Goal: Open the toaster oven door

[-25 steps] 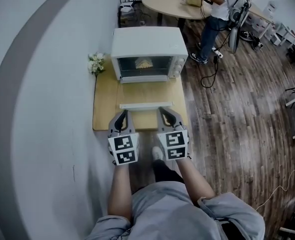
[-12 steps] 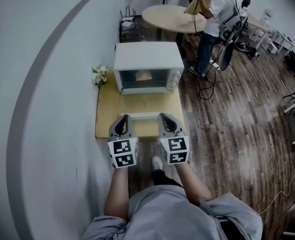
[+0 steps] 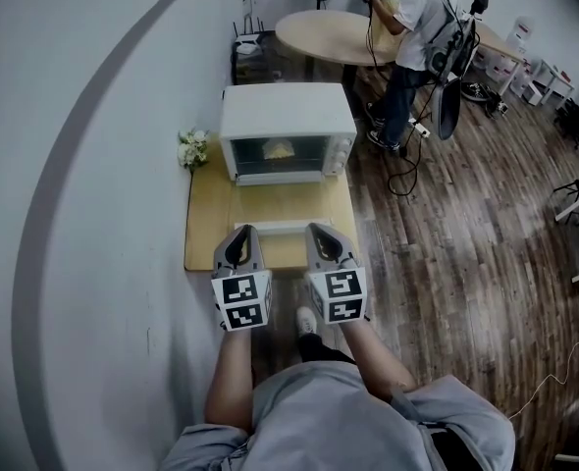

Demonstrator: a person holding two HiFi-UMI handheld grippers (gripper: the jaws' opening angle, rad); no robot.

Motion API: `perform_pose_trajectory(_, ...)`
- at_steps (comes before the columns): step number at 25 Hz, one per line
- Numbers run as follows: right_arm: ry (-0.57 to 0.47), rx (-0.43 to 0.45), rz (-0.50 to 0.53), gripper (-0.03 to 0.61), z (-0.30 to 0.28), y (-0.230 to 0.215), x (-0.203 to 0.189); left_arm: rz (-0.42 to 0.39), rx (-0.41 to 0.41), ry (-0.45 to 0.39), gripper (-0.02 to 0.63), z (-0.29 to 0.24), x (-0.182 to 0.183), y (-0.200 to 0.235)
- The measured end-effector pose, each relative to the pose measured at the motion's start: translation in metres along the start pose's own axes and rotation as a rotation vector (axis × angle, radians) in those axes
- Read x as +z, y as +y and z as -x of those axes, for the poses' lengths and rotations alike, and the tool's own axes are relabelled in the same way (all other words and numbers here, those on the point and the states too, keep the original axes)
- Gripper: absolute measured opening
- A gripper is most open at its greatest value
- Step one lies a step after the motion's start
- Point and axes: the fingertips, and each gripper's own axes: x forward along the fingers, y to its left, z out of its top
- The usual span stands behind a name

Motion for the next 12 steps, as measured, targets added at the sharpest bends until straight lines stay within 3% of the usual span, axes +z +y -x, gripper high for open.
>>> perform_pose_trajectory(12, -0.001, 0.011, 0.001, -0.002, 0.008, 0.002, 0.002, -0.012, -0.025, 0.000, 0.011, 0.007, 0.001, -0.013)
